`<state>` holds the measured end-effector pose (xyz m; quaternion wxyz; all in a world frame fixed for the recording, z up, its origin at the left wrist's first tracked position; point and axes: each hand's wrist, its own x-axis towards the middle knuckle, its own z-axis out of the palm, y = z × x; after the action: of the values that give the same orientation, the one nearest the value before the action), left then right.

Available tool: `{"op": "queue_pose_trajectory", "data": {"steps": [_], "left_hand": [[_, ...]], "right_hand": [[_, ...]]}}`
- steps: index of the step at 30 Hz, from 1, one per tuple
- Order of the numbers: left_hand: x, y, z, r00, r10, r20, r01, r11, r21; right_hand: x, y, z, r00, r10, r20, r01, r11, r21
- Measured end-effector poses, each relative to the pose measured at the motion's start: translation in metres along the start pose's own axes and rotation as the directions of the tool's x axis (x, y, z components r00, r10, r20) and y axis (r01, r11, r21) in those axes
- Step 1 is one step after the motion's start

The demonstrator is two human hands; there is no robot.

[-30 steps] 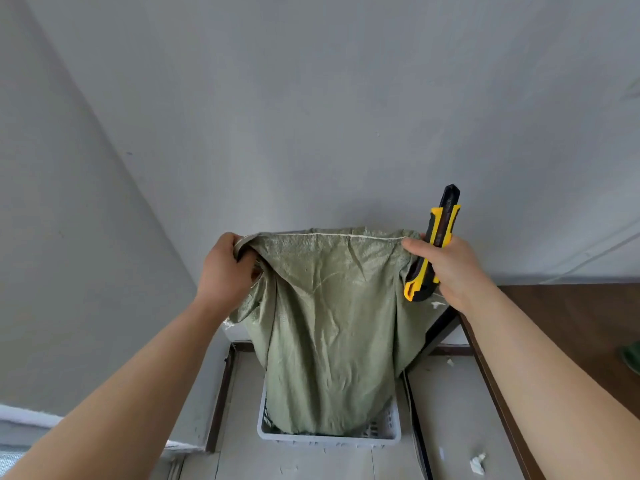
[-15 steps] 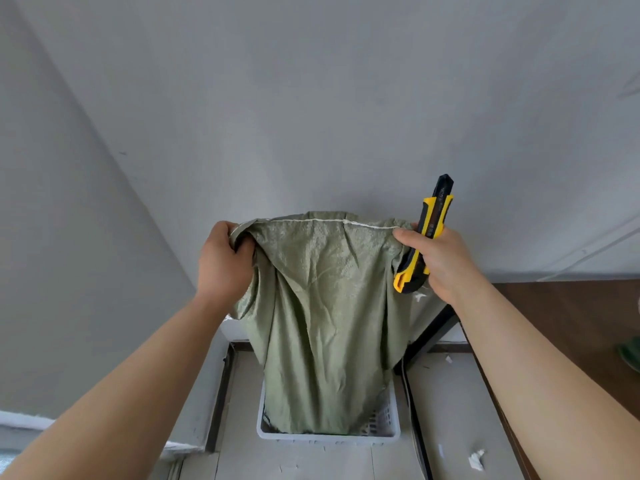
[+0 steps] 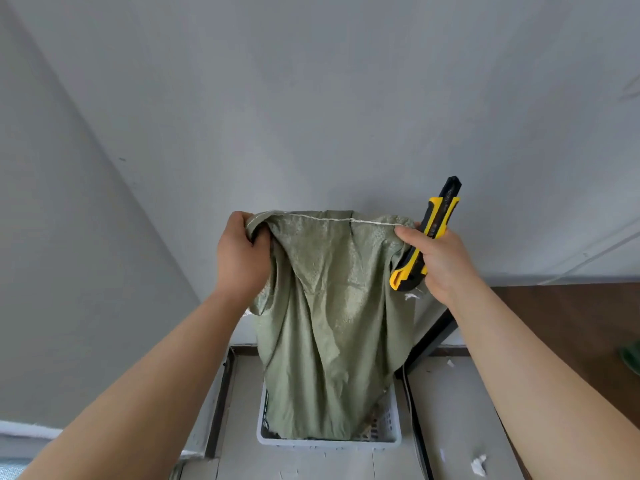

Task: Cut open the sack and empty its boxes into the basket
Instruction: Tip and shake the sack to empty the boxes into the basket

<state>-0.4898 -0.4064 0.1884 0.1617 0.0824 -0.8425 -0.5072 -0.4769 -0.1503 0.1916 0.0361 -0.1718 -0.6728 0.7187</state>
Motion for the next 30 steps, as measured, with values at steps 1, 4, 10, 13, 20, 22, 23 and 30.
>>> {"op": "queue_pose_trajectory", "data": {"steps": [1,4,10,13,20,22,23,30], "left_hand": [[0.001,0.000,0.000,1.000,-0.011,-0.013,0.011,1.000,-0.005],[0.004,0.001,0.000,1.000,0.015,-0.022,-0.015,1.000,0.000],[0.010,0.001,-0.006,0.999,-0.030,-0.041,0.028,0.999,-0.040],[0.006,0.008,-0.008,0.999,0.007,-0.040,-0.009,1.000,-0.030],[0.010,0.014,-0.007,0.999,-0.003,-0.037,0.003,1.000,-0.006],[0.011,0.014,-0.007,1.000,-0.012,-0.025,0.012,1.000,0.019],[0.012,0.015,-0.007,0.999,-0.002,-0.034,0.003,1.000,0.018],[0.017,0.020,-0.007,0.993,0.028,-0.116,-0.030,0.999,-0.018]], "right_hand": [[0.000,0.001,0.000,1.000,0.002,-0.003,-0.002,1.000,-0.011],[0.001,-0.002,-0.002,1.000,-0.016,-0.026,0.016,1.000,-0.005],[0.006,-0.008,-0.004,0.999,-0.027,-0.028,0.028,0.999,0.045],[0.006,-0.012,-0.006,0.998,-0.051,-0.023,0.052,0.998,0.041],[0.010,-0.018,-0.005,0.998,-0.064,-0.003,0.064,0.996,0.065],[0.008,-0.013,-0.001,0.999,-0.042,-0.018,0.043,0.999,0.027],[0.007,-0.014,0.000,0.999,-0.044,-0.026,0.044,0.999,0.022],[0.011,-0.027,0.001,0.993,-0.116,0.014,0.115,0.992,0.059]]}}
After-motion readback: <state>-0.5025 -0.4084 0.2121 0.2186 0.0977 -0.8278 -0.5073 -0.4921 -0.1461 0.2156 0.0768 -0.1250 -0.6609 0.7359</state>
